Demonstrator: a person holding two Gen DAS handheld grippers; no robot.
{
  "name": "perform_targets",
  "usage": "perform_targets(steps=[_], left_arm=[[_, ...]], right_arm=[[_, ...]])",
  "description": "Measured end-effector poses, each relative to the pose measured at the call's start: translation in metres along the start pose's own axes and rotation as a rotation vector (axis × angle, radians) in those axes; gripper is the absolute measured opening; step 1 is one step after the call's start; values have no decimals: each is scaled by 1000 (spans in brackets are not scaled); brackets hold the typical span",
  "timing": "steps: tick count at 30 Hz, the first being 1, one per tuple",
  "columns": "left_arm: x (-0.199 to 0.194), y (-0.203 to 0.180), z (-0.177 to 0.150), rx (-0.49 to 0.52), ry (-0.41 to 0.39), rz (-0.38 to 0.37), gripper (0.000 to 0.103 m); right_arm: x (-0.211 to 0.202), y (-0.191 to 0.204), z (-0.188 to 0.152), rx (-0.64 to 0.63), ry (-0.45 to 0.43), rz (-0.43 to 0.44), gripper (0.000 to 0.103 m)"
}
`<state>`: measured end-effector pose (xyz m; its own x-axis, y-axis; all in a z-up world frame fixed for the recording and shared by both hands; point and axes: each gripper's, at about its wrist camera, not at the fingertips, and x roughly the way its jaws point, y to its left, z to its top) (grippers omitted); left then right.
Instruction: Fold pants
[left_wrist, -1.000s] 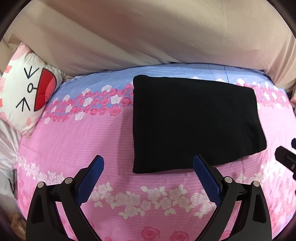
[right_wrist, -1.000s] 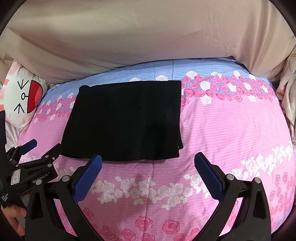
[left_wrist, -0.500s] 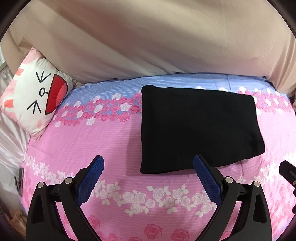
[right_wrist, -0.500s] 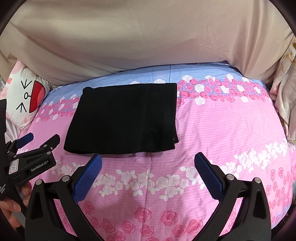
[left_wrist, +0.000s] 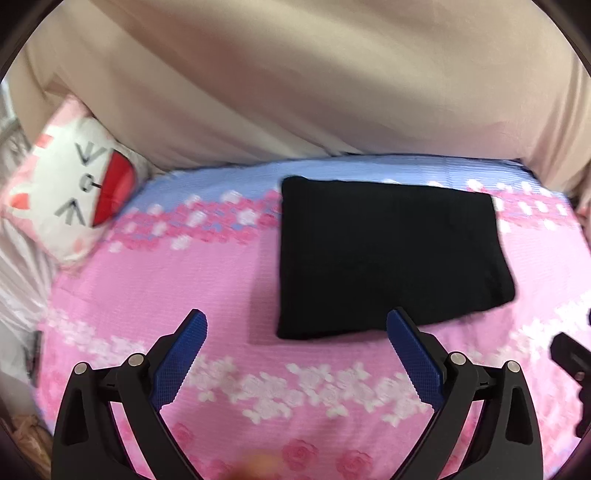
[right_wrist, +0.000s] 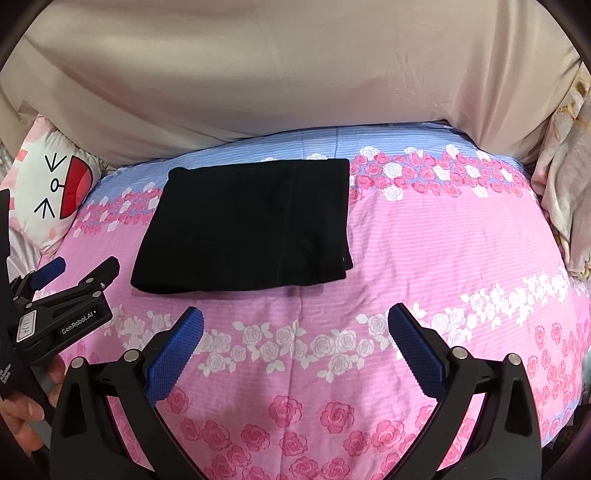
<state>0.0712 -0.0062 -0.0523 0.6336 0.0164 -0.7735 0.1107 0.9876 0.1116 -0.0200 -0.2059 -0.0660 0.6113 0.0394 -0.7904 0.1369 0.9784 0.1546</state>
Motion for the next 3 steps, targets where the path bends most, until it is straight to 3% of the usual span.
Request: perform_targets(steps=[3], left_arm=[[0,-1,-6,-3,20,-18,97]], right_arm=[[-1,1,-6,-3,5,-1,98]])
